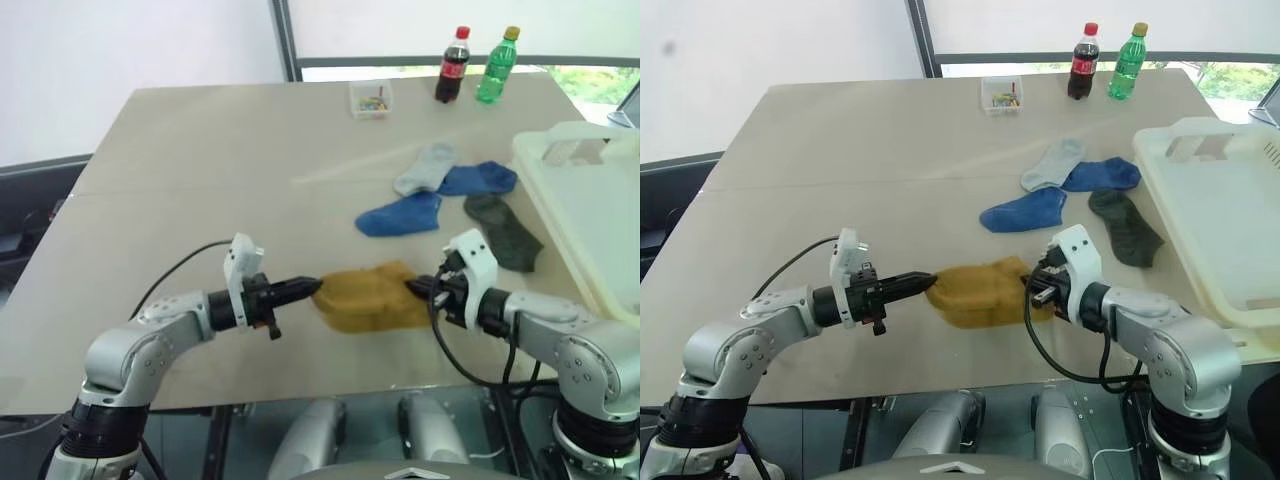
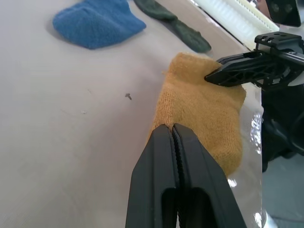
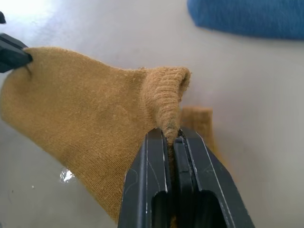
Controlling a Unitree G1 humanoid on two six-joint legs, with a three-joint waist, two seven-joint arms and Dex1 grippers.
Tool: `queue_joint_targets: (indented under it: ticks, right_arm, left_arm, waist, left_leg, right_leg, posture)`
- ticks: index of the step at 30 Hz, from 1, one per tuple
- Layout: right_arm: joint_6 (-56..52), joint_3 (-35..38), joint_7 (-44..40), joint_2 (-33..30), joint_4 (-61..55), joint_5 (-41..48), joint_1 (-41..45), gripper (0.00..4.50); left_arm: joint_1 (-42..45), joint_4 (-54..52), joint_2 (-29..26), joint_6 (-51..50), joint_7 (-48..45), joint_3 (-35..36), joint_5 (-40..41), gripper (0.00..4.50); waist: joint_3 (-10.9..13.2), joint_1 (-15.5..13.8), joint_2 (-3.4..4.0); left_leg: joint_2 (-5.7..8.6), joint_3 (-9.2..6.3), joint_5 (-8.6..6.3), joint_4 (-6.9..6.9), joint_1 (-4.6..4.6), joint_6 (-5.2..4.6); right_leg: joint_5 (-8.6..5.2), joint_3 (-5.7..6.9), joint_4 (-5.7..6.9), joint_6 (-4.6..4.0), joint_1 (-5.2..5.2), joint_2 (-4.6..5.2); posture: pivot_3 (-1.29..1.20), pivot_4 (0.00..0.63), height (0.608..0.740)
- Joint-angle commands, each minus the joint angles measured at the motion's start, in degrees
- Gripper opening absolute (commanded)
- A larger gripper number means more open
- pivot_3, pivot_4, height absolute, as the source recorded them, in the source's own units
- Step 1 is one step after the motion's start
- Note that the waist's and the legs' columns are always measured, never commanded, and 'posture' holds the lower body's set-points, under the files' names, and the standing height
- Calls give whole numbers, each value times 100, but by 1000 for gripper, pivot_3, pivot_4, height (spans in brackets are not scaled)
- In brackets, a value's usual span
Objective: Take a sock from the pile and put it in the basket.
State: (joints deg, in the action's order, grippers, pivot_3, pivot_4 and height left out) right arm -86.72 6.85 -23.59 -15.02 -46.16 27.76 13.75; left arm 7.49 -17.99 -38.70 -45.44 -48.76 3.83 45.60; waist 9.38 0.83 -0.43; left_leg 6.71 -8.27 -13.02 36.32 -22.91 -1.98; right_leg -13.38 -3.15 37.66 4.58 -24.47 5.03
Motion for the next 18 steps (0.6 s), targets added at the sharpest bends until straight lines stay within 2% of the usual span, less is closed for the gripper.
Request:
queue_joint_targets:
  ticks: [1, 18]
  right_arm:
    - [-52, 87, 215, 104, -385, 45, -111, 29]
    - [211, -105, 618, 74, -407, 35, -575, 29]
  left_arm:
    - [160, 54, -85, 163, -200, -120, -217, 0]
    - [283, 205, 68, 215, -430, -501, -638, 0]
  waist:
    - [0, -9, -1]
    - [0, -9, -1]
  left_leg:
    - [0, 0, 0, 0, 0, 0]
    - [0, -4, 0, 0, 0, 0]
  right_leg:
    - [0, 1, 0, 0, 0, 0]
    - [-1, 4, -1, 1, 1, 0]
  posture:
    - [0, 150, 740]
    - [0, 150, 740]
